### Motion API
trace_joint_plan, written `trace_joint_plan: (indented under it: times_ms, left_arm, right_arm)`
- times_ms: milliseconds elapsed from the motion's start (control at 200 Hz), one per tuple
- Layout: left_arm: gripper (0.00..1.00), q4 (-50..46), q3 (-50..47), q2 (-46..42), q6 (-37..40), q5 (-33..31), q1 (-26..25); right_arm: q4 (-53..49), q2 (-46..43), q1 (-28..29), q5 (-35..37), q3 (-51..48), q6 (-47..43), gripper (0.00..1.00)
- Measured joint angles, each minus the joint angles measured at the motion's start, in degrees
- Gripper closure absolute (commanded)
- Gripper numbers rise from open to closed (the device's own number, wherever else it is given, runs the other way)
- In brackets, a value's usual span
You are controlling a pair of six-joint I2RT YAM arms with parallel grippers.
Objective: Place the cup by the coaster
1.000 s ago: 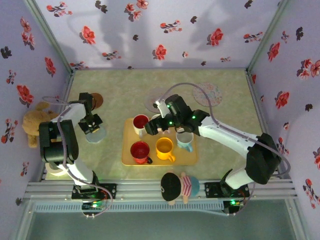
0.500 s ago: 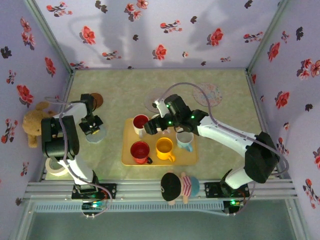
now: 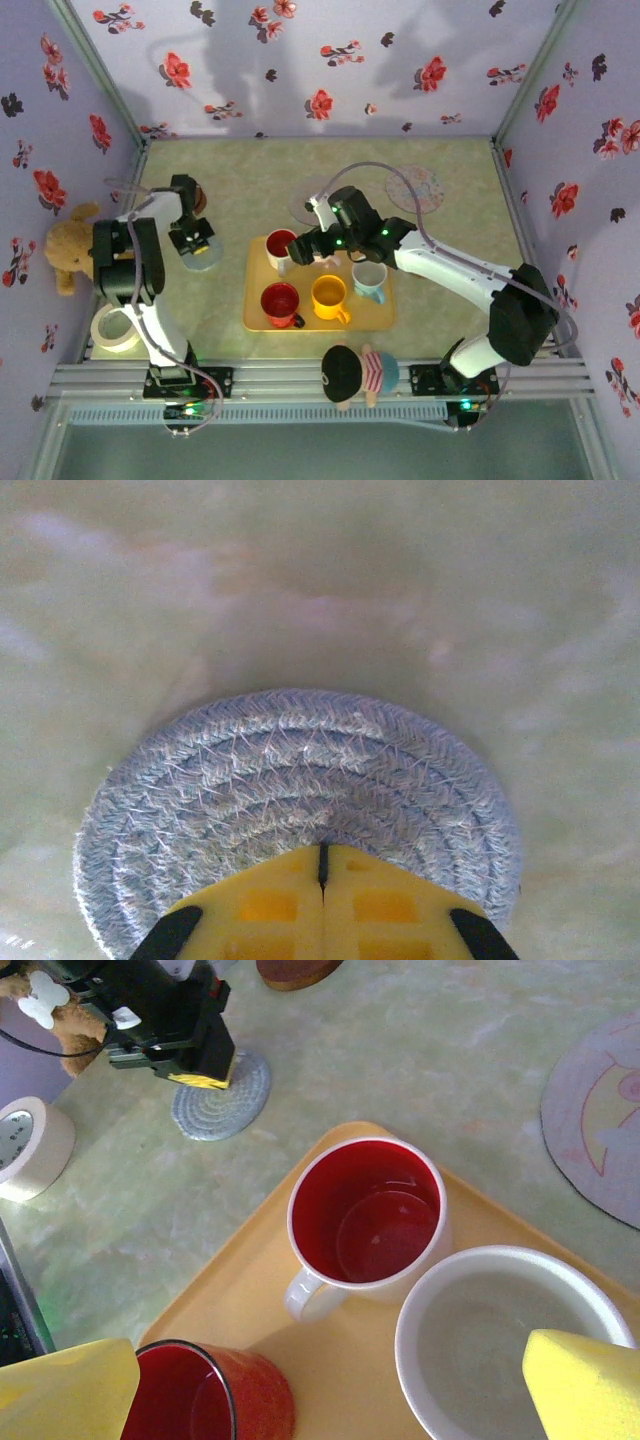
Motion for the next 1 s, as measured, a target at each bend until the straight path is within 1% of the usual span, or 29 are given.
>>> trace_joint_plan:
  times_ms: [505,1000]
  left_arm:
    - [1.00,-1.4,20.2,13.6,4.1,3.7,-7.1]
    - [1.00,-3.3,38.5,25.1,5.8,6.7,-12.8]
  right_arm:
    - [0.0,0.0,-1.1,2.6,0.5,0.0,0.00]
    - [0.0,0.0,-1.6,4.3,0.4,0.1,0.00]
